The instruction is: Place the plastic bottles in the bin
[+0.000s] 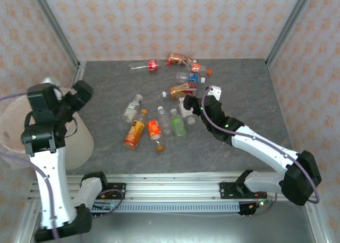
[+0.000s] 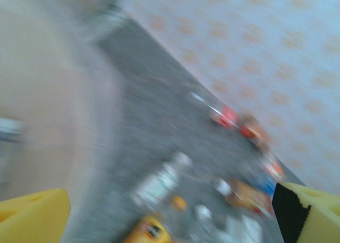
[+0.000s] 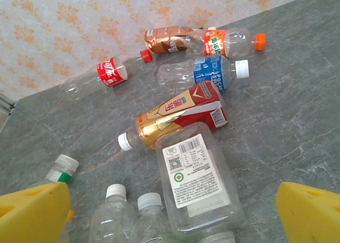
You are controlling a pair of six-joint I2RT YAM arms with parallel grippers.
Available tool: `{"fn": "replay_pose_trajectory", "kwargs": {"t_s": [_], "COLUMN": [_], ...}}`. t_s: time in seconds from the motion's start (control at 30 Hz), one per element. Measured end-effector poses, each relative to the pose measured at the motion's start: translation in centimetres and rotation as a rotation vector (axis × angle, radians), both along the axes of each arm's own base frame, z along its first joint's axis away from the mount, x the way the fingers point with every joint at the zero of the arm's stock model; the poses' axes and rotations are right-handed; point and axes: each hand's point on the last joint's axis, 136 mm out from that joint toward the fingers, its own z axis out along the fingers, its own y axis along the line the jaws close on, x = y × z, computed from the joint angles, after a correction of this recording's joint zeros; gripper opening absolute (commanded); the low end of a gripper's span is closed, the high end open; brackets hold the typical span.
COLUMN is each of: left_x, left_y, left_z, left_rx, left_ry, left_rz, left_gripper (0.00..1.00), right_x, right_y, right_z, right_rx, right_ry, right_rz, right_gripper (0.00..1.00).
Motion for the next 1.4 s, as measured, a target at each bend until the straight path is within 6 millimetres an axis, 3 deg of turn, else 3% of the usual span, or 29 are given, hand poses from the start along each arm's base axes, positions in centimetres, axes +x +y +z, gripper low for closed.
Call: {"fn": "replay_pose_trajectory", "kwargs": {"t_s": [0.17,0.27,0.37,0.43,0.53,0.67,0.83,1.13,1.4], "left_x": [3.3,5.7,8.7,10.4,12.2,13.0,13.7,14.7,14.8], "left_y": [-8.0,-11.9,-14.2,-14.9,-15.1,-14.0,-12.8,-9.6,-9.4], "left_z": [1.7,0.9,-2.3,-5.7,-10.5,-15.5,-19.9,-25.5,-28.6], "left_rx": [0.034,0.098,0.165,0.209,0.277,0.382,0.431,0.422,0.379], "left_ry": [0.008,0.058,0.166,0.275,0.430,0.609,0.768,0.929,0.991], "left_rz": [-0.285,-0.405,-0.466,-0.498,-0.522,-0.524,-0.549,-0.584,-0.643], "left_gripper": [0.99,0.99,0.99,1.00,1.00,1.00,1.00,1.00,0.94], "right_x": [-0.5,-0.8,-1.3,-1.5,-2.0,-2.7,-3.5,-3.8,-3.9], "right_y": [-0.6,-1.1,-1.5,-1.8,-2.2,-2.9,-3.9,-4.6,-4.7], "right_z": [0.3,0.8,0.9,0.9,1.2,1.6,1.4,0.8,0.2], "right_rx": [0.024,0.047,0.059,0.065,0.068,0.073,0.067,0.041,0.032], "right_ry": [-0.009,-0.023,-0.027,-0.028,-0.030,-0.044,-0.048,-0.035,-0.026], "right_rz": [-0.016,-0.028,-0.033,-0.032,-0.030,-0.034,-0.048,-0.070,-0.070], "right_gripper": [0.99,0.99,0.99,0.99,0.99,0.99,0.99,0.99,0.99]}}
